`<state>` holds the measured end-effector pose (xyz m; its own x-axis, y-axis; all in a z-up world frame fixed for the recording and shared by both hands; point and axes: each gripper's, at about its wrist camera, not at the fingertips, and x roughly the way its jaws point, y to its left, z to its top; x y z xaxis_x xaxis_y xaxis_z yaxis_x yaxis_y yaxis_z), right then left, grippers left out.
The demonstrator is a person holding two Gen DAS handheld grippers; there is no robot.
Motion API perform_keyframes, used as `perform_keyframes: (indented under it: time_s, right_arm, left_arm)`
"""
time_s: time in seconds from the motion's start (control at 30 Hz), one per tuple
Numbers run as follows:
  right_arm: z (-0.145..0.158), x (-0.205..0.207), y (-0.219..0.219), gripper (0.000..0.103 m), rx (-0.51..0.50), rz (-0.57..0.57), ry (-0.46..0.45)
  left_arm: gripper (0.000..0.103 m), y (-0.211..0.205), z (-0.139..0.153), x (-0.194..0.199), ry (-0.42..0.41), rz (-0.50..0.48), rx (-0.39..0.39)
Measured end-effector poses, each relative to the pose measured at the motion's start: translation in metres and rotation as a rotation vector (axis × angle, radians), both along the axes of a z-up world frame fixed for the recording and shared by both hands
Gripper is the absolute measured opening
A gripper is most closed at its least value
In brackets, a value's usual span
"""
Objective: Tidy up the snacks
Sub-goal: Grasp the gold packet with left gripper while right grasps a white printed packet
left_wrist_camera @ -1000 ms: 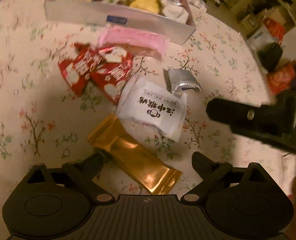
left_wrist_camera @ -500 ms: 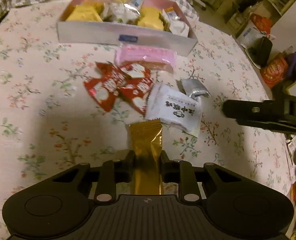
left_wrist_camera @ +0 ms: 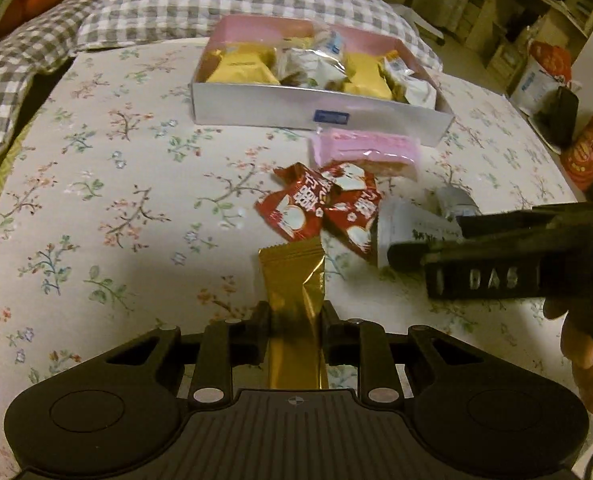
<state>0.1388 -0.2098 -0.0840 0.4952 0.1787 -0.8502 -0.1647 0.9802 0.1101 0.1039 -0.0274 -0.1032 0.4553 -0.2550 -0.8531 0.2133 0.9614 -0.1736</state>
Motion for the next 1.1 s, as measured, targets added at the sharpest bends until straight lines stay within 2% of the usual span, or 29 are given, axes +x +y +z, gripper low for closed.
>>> perform_keyframes:
  time_s: [0.07,0.17,0.27,0.33,0.4,0.7,0.77,0.87,0.93,1.0,1.1]
  right_arm:
    - [-0.001,-0.005,0.004,0.070,-0.053,0.002,-0.018]
    - [0.001,-0.013,0.012,0.056,-0.122,0.004,-0.046]
    - [0.006,-0.015,0.014,0.030,-0.133,-0.012,-0.041]
    - [0.009,-0.016,0.012,0.004,-0.101,-0.021,-0.025]
    - [0.008,-0.017,0.012,0.003,-0.102,-0.024,-0.015]
    - [0.014,-0.022,0.016,0.003,-0.030,0.015,-0.017]
    - [0.015,-0.022,0.016,0.007,-0.014,0.034,-0.017]
    - [0.017,-0.023,0.019,0.029,-0.040,0.073,-0.046]
    - [0.020,-0.026,0.024,0.063,-0.093,0.103,-0.104]
    - [0.022,-0.026,0.030,0.074,-0.134,0.136,-0.157]
    - [0.017,-0.014,0.034,0.073,-0.164,0.168,-0.176]
  left_arm:
    - [0.023,0.004,-0.002,-0.001,-0.006,0.002,-0.002]
    - [0.023,0.010,-0.005,-0.002,-0.004,0.008,-0.015]
    - [0.023,0.014,-0.008,-0.001,0.001,0.013,-0.025]
    - [0.023,0.015,-0.008,-0.002,-0.001,0.010,-0.031]
    - [0.023,0.015,-0.008,-0.003,-0.008,0.005,-0.029]
    - [0.023,0.019,-0.008,-0.004,-0.017,0.004,-0.029]
    - [0.023,0.018,-0.007,-0.005,-0.020,0.002,-0.026]
    - [0.023,0.018,-0.006,-0.006,-0.033,0.003,-0.017]
    - [0.023,0.019,-0.006,-0.006,-0.038,0.005,-0.010]
    - [0.023,0.018,-0.007,-0.005,-0.035,0.005,-0.004]
    - [0.023,0.018,-0.008,-0.004,-0.031,0.010,-0.001]
